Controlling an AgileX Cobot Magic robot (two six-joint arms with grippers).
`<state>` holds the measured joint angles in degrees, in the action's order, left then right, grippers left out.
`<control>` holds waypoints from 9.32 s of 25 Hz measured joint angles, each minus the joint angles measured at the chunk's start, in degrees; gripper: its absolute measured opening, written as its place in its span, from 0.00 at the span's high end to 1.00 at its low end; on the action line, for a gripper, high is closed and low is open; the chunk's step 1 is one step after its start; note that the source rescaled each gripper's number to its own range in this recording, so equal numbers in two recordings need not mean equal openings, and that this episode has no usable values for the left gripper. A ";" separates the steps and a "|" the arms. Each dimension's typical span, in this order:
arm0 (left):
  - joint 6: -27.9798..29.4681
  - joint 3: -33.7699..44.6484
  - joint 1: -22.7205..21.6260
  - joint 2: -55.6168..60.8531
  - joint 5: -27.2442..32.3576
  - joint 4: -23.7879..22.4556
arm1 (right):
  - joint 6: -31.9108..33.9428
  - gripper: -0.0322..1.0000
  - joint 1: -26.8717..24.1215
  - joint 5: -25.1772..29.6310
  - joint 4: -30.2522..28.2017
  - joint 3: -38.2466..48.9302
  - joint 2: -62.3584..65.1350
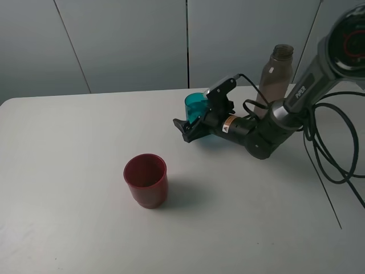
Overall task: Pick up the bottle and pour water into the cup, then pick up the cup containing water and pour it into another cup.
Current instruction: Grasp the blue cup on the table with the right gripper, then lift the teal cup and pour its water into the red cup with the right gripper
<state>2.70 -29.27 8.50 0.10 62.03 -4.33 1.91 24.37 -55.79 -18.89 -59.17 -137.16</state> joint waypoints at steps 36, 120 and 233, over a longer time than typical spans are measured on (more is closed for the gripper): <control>0.00 0.00 0.00 0.00 0.00 0.00 | 0.67 0.95 0.27 1.77 -1.83 0.61 2.27; -0.22 0.00 0.00 0.00 0.00 0.00 | -47.83 0.95 16.14 21.85 6.50 20.59 33.32; -0.11 0.00 0.00 0.00 0.00 0.00 | -112.10 0.95 25.23 19.35 25.74 17.77 33.66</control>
<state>2.59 -29.27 8.50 0.10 62.03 -4.33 -110.19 49.61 -36.44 6.85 -41.40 -103.50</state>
